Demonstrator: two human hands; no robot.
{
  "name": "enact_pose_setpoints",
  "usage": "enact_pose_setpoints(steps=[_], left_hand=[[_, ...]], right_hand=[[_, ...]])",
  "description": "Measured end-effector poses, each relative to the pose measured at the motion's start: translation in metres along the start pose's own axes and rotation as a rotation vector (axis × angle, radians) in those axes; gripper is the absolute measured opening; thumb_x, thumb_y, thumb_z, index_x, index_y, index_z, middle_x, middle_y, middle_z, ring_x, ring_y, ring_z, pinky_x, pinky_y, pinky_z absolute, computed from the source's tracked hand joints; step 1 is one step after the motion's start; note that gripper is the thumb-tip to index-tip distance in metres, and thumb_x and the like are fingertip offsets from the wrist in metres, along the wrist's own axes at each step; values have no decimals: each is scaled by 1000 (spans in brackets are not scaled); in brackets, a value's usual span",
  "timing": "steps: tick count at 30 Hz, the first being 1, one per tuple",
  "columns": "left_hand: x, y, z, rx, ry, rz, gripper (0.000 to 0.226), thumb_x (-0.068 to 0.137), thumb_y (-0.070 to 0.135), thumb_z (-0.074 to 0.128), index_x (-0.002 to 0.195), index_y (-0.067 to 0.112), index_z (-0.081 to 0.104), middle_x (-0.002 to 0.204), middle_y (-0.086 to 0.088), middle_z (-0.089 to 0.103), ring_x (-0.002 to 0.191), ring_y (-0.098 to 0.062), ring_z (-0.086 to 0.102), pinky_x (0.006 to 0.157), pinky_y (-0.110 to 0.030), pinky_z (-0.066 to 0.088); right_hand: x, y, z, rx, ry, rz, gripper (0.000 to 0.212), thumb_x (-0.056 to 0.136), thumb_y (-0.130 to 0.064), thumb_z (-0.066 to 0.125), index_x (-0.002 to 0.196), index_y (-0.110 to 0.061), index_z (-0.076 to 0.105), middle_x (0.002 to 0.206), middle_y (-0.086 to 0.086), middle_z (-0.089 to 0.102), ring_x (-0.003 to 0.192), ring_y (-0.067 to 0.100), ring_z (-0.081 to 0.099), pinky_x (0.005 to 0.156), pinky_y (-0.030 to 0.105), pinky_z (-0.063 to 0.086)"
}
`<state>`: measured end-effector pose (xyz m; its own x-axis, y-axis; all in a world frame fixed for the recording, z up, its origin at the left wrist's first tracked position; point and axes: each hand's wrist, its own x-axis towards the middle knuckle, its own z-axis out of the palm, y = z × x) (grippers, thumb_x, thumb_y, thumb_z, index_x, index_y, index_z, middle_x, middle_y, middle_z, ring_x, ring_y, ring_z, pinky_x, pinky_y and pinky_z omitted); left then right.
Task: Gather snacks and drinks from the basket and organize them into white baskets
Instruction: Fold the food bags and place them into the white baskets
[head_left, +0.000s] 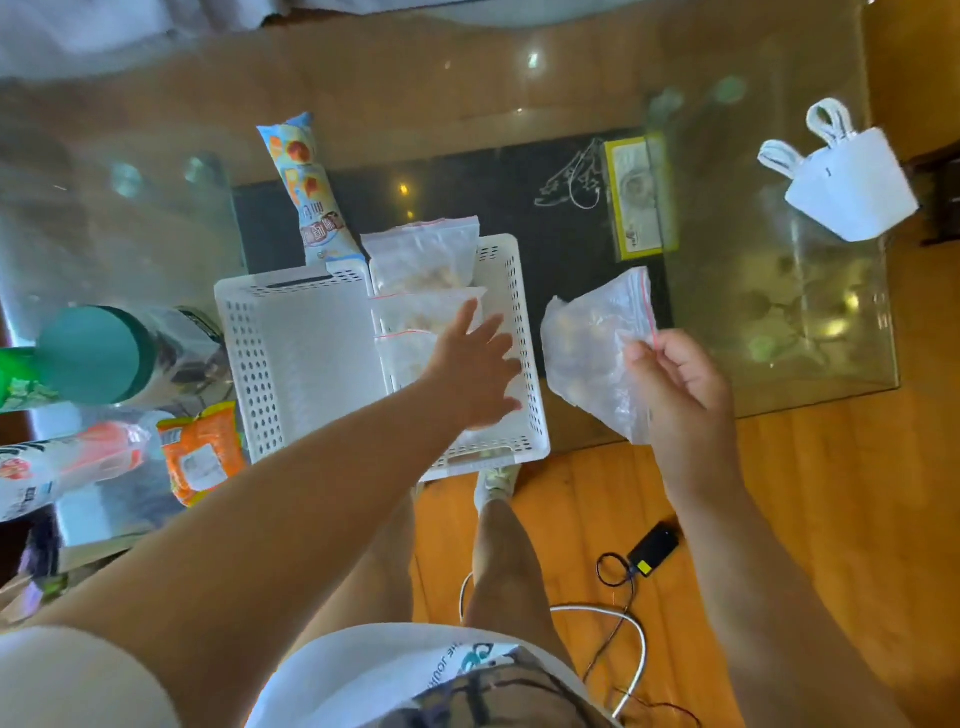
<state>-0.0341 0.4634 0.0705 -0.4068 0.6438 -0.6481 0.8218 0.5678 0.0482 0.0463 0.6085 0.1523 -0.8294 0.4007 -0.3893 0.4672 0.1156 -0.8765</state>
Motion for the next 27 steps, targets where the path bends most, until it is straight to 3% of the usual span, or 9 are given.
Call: enact_pose_setpoints(steps=[4,16,20,27], left_hand=[[-7,-8,16,142,-143,-83,63,95,51,36,149,30,11,161,-1,-1,147,-29,-9,117,-54,-6],[-13,-21,34,139,-74,-97,63,91,42,54,145,42,21,160,0,6,148,-26,-6,114,-56,-3],[-11,-21,38,87,-42,-102,53,91,38,55,139,44,34,160,1,9,148,-25,-4,115,-55,-4],[-25,-27,38,-184,162,-121,27,92,21,51,110,32,68,155,7,27,148,-14,6,118,-40,-5]], right_hand=[[6,18,9,-19,-70,-32,26,95,-17,48,70,-23,48,55,-18,49,53,-1,43,49,5,31],[37,53,55,-175,-145,34,17,95,-29,47,86,-16,53,75,-13,56,73,-6,57,57,6,43],[50,63,68,-188,-190,109,20,95,-27,47,75,-26,48,74,-17,52,72,2,55,61,8,37],[65,86,62,-197,-199,258,18,94,-30,47,90,-14,54,89,-3,58,84,12,56,68,24,45]])
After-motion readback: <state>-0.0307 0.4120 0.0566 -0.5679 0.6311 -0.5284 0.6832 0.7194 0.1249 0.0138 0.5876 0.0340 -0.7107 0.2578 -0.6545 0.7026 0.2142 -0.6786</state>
